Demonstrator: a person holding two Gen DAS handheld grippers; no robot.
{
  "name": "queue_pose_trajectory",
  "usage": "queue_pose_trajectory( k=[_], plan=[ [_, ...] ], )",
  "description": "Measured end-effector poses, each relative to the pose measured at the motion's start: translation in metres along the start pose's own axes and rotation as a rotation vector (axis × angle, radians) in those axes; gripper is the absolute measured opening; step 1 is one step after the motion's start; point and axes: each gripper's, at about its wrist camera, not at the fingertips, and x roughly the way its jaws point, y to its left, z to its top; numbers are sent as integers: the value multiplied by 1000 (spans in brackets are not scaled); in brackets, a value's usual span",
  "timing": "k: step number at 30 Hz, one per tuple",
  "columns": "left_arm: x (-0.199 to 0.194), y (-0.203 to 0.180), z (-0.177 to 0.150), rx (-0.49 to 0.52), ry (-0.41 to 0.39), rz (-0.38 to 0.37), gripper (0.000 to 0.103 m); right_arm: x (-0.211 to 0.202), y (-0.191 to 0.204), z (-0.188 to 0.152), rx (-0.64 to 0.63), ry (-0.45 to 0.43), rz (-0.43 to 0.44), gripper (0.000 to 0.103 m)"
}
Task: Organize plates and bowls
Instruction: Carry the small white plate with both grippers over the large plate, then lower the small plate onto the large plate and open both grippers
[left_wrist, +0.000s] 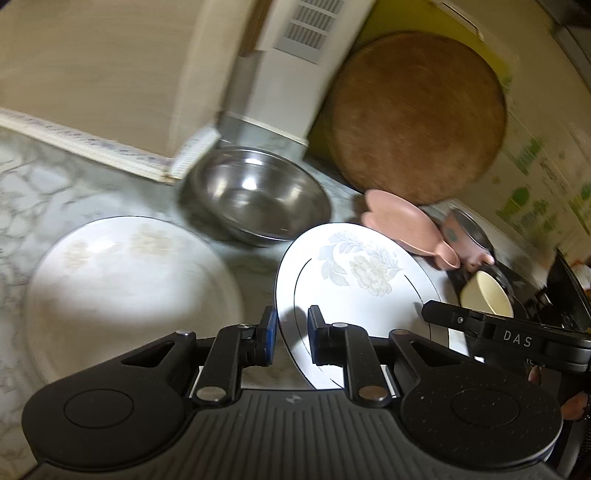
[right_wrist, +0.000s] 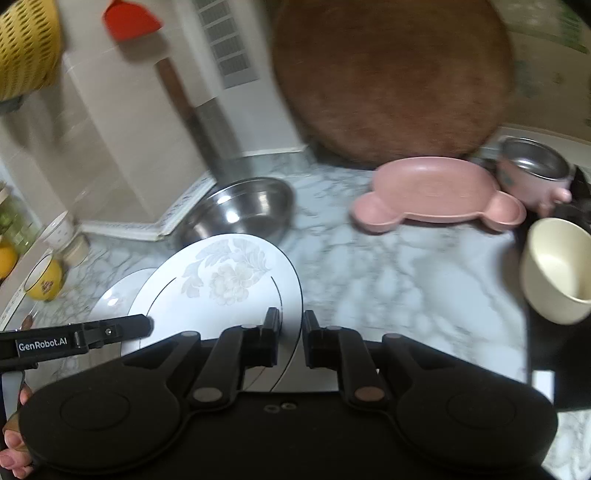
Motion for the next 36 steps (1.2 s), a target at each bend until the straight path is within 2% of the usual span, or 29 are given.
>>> queue_pose_trajectory(
  k=[12,24,36],
  plan=[
    [-18,65,5,-81,-35,85,17,46,63,14,-84,44,75,14],
    [-11,132,-7,-167,0,190,17,104,118,1,-147,128,117,14],
    [7,147,-10,-172,33,212,16,136,129,-4,-168,182,111,14]
  ],
)
